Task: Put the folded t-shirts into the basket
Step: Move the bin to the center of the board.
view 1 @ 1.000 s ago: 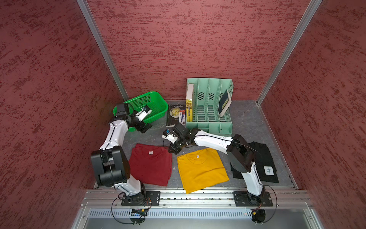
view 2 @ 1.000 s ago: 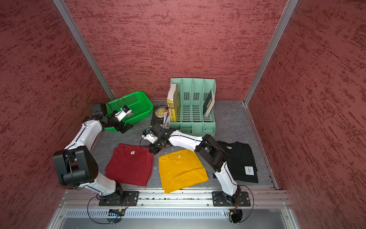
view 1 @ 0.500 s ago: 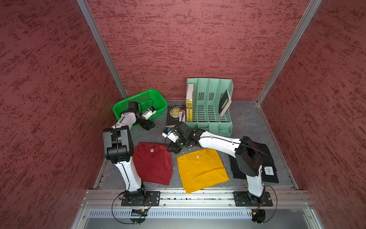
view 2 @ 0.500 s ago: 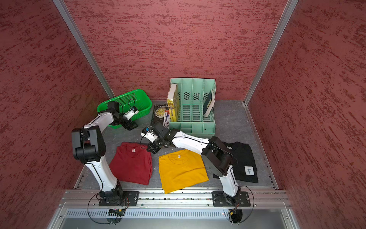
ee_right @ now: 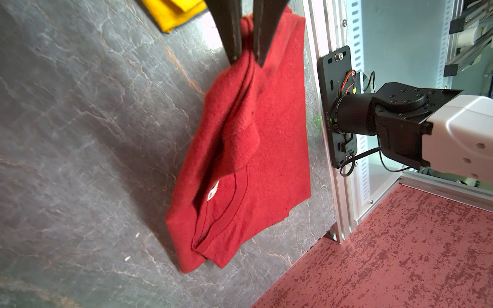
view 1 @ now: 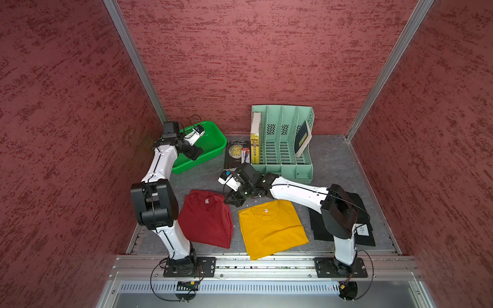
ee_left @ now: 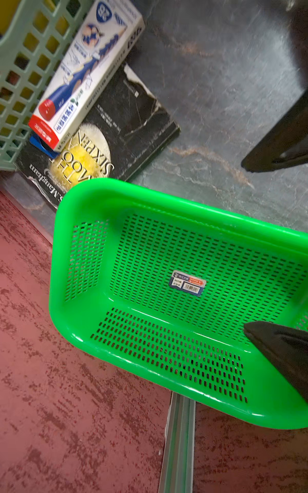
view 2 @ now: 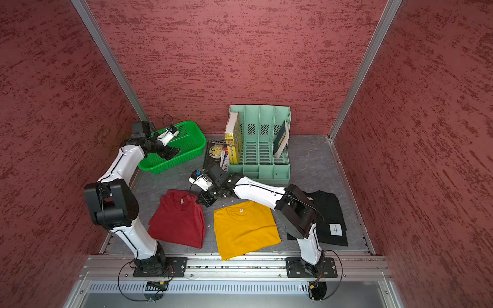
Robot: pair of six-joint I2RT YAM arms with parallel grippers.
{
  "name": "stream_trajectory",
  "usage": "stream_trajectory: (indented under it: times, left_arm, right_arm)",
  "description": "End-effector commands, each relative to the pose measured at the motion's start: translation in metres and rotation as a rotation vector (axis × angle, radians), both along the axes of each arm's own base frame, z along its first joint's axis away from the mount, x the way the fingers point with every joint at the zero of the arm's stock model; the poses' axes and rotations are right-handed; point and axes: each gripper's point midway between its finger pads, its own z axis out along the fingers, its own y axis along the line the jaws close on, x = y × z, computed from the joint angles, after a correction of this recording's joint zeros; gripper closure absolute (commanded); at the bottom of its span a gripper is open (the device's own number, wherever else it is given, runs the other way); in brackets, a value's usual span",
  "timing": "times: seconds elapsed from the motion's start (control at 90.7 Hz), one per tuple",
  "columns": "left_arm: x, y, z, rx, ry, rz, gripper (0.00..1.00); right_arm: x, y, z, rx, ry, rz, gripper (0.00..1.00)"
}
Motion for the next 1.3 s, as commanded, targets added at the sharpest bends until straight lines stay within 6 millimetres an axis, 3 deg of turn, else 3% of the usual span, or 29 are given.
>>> stream_trajectory:
  times: [0.0, 0.165, 0.309, 0.397, 0.518, 0.815, 1.113, 1.289]
  left_arm:
    - [-0.003, 0.004, -0.049, 0.006, 0.127, -0.009, 0.10]
    - [-0.006, 0.003, -0.074, -0.008, 0.192, -0.013, 0.11]
    - [-0.009, 0.004, -0.087, -0.006, 0.234, -0.008, 0.18]
    - [-0.010, 0.005, -0.094, -0.002, 0.256, -0.003, 0.30]
    - [-0.018, -0.003, -0.100, 0.004, 0.296, -0.027, 0.54]
    - [-0.052, -0.025, -0.102, -0.008, 0.316, -0.048, 0.78]
    - [-0.098, -0.044, -0.107, -0.043, 0.322, -0.052, 0.80]
    - [-0.129, -0.073, -0.104, -0.077, 0.331, -0.122, 0.81]
  right_arm:
    - [-0.007, 0.005, 0.025, 0.066, -0.022, 0.027, 1.00]
    - [-0.012, 0.002, 0.031, 0.070, -0.016, 0.036, 1.00]
    - [-0.013, 0.001, 0.033, 0.068, -0.013, 0.035, 1.00]
    - [-0.014, 0.001, 0.035, 0.073, -0.010, 0.037, 1.00]
    - [-0.016, 0.002, 0.038, 0.083, -0.001, 0.044, 1.00]
    - [-0.023, -0.001, 0.047, 0.082, 0.006, 0.048, 1.00]
    - [-0.039, -0.006, 0.077, 0.086, -0.029, 0.081, 1.00]
    - [-0.050, -0.019, 0.092, 0.057, -0.067, 0.102, 1.00]
